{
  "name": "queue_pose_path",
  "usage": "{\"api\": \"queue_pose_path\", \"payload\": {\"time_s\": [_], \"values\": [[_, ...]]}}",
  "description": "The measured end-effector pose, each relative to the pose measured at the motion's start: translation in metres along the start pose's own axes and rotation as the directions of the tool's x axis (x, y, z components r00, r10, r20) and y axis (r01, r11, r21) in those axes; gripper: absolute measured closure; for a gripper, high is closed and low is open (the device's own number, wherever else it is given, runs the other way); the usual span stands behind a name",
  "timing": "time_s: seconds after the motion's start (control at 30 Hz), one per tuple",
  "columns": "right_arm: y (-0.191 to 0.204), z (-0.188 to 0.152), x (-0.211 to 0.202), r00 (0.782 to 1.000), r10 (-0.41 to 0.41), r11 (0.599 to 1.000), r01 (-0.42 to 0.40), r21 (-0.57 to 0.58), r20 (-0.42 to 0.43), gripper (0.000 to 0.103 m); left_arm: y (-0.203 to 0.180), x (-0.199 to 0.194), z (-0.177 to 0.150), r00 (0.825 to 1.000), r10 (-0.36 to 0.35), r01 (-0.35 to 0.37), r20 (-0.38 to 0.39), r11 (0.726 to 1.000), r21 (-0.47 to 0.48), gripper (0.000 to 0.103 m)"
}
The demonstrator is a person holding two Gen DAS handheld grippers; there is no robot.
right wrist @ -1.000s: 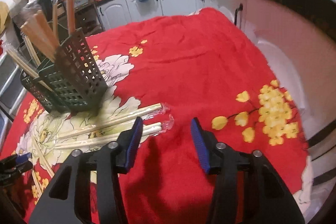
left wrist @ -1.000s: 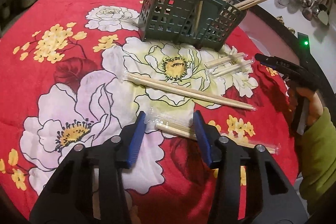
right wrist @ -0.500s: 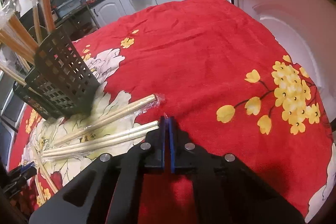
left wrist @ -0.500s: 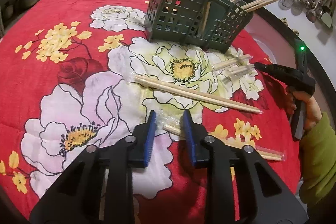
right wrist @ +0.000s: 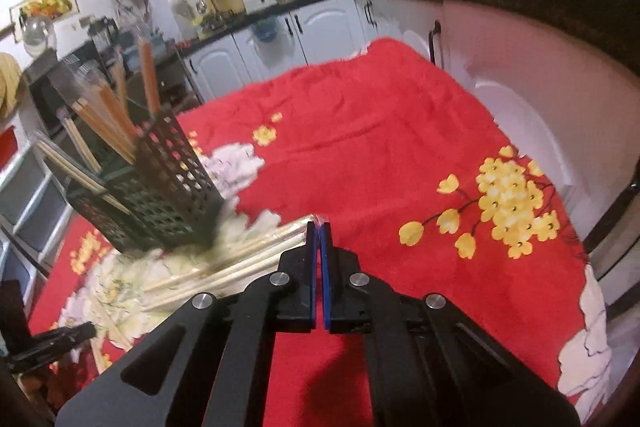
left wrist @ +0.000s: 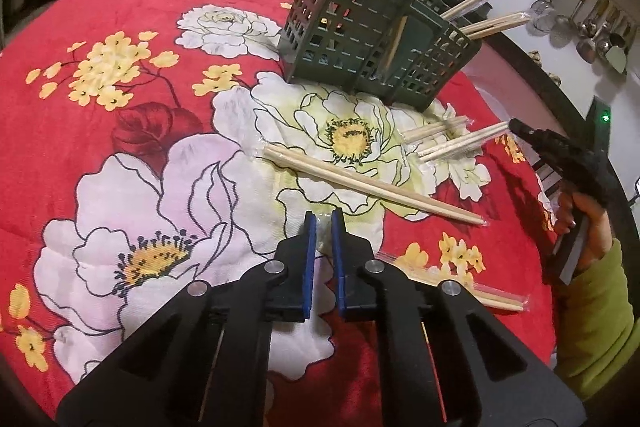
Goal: Organize utensils
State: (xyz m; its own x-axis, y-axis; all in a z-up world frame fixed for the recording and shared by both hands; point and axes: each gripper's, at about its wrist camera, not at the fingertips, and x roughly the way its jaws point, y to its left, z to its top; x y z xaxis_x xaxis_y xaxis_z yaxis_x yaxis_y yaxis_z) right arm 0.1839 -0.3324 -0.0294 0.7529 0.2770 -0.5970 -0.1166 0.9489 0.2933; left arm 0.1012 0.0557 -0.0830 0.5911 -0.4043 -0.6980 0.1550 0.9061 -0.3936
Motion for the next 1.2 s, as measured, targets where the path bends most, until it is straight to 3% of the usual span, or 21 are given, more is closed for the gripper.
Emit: {"api": "queue_pose_path", "payload": {"time_s": [0.6,1.2], "values": [[0.058,0.014,-0.079,0.983,0.106,0.978,-0.075,-0.195,0.152,0.101,-0.035,-0.039,0.018,0.994,-0.066,0.059,0.092,0.996,0.07,0.1],[0.083,0.03,-0.122,0.958,0.173,0.953,-0.105,-0.283,0.23,0.101,-0.082,-0.066,0.051,0.97,-0.158,0.125,0.185,0.975,0.183,0.101]]}}
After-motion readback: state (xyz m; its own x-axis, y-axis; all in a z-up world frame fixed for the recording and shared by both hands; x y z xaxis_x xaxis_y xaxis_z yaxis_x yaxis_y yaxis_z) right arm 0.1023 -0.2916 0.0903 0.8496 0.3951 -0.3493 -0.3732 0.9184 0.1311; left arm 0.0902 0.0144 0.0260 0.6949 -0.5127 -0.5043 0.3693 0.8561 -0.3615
